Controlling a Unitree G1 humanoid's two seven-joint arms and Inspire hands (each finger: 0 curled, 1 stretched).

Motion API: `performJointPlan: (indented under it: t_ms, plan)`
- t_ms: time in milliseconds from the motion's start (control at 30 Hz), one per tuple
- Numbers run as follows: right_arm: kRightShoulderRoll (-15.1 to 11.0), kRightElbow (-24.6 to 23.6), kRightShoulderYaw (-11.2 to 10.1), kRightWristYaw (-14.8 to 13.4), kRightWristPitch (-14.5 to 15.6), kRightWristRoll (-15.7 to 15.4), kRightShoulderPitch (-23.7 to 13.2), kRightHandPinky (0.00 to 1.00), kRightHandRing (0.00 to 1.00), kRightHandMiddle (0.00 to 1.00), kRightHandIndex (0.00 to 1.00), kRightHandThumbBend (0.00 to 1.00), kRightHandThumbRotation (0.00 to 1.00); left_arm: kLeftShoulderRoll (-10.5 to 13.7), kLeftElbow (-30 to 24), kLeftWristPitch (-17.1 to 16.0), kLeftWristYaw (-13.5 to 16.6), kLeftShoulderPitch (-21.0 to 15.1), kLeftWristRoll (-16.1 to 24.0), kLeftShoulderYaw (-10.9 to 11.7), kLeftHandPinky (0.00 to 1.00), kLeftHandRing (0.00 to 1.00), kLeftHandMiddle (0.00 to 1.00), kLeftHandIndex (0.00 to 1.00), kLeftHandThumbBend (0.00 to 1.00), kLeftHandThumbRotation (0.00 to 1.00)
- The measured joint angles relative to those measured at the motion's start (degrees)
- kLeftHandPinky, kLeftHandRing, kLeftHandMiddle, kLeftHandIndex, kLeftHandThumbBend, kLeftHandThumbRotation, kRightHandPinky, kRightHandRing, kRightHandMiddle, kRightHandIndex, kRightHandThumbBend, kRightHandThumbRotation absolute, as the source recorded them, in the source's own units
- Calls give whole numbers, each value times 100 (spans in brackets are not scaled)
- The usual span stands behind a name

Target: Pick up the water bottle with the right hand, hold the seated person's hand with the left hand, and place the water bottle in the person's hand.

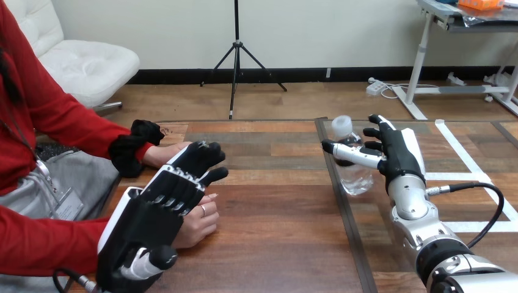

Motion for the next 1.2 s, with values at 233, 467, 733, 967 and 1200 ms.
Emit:
performJointPlan:
  t_ms: [233,467,733,967,1200]
  plan:
    - [41,2,-81,-63,-1,57,0,52,59,70,68,92,0,39,-128,83,129,116,6,-12,90,93,91,88,100,54]
    - [98,12,-112,-59,-2,81,0,44,52,64,61,91,0,99,-145,37,118,158,4,-11,88,94,92,89,100,56]
    - [203,59,-112,-72,-1,85,2,39,48,61,57,89,0,125,-146,20,48,156,-38,-12,88,93,92,89,100,56]
    - [268,92,-119,-72,0,97,3,37,45,60,55,87,0,124,-145,19,19,155,-39,-17,89,93,91,89,100,56]
    - [309,92,-123,-73,1,100,4,37,45,59,55,85,0,122,-145,12,27,155,-38,-25,87,92,90,88,100,56]
